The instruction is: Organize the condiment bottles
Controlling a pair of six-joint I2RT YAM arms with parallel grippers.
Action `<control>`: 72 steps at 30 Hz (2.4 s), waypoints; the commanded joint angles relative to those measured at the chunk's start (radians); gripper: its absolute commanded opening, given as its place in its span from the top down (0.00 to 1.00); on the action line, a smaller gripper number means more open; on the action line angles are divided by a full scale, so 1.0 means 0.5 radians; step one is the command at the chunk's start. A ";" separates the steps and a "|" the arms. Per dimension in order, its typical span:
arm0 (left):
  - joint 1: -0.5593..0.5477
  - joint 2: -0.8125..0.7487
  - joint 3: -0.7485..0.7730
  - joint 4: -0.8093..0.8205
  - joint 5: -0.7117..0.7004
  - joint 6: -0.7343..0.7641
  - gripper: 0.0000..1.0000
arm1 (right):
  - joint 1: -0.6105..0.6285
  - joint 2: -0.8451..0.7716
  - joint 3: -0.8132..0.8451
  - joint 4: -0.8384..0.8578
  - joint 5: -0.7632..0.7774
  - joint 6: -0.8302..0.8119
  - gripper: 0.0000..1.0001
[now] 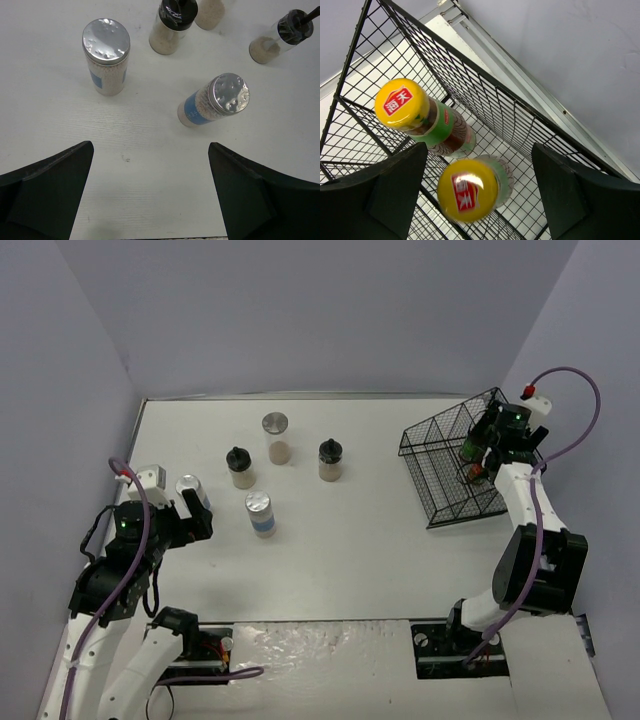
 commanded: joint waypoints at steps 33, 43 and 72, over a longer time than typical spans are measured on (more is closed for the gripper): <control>-0.030 -0.072 -0.339 0.483 -0.034 0.140 0.03 | 2.096 0.123 0.278 0.051 -0.961 -0.552 0.00; -0.033 -0.175 -0.436 0.534 -0.105 0.130 0.03 | 2.298 0.589 0.607 0.122 -0.967 -0.651 0.00; -0.094 -0.194 -0.433 0.502 -0.208 0.142 0.03 | 2.193 0.206 0.541 -0.044 -0.484 -0.510 0.97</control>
